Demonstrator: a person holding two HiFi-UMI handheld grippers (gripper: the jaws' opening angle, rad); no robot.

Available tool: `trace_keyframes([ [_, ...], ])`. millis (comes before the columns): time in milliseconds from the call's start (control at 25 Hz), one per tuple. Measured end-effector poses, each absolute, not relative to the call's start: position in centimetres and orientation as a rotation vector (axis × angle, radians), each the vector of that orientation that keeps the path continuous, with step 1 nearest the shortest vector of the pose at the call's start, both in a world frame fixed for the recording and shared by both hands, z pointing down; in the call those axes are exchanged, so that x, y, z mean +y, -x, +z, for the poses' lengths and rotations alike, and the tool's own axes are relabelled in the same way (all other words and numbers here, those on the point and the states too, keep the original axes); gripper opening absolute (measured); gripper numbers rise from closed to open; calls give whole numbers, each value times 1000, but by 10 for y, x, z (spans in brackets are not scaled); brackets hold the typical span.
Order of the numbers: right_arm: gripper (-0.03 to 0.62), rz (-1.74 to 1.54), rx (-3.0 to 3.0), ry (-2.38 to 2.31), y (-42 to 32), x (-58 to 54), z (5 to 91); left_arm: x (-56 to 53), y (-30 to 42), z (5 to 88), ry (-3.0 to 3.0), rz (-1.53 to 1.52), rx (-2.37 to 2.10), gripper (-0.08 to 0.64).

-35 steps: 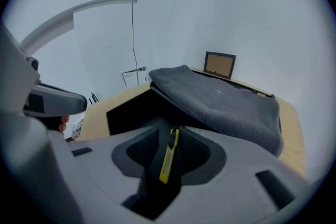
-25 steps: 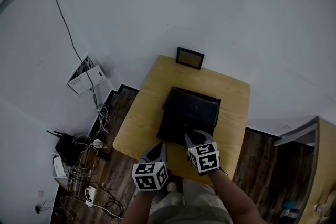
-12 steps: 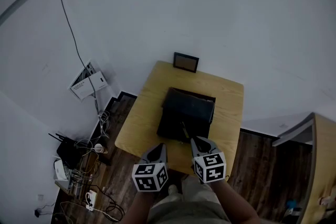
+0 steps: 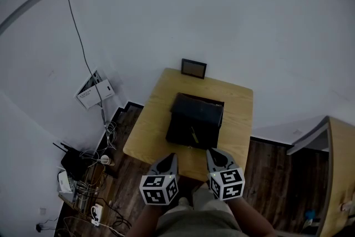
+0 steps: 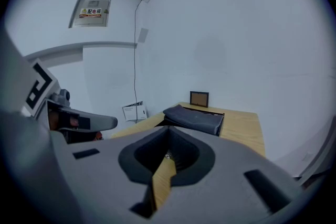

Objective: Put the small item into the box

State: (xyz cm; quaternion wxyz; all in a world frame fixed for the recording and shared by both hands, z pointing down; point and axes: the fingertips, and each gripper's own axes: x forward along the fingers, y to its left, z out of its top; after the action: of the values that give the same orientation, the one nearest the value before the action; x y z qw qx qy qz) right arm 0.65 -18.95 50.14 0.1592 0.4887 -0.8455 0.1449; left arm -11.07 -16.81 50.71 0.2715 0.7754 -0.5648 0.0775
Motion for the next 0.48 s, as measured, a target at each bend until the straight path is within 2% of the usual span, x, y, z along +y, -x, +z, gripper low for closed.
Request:
trace_keyframes([
  [480,0,387,-2481,-1438,-17,-154,474,-140,119,499,-2113,206,-1533,3],
])
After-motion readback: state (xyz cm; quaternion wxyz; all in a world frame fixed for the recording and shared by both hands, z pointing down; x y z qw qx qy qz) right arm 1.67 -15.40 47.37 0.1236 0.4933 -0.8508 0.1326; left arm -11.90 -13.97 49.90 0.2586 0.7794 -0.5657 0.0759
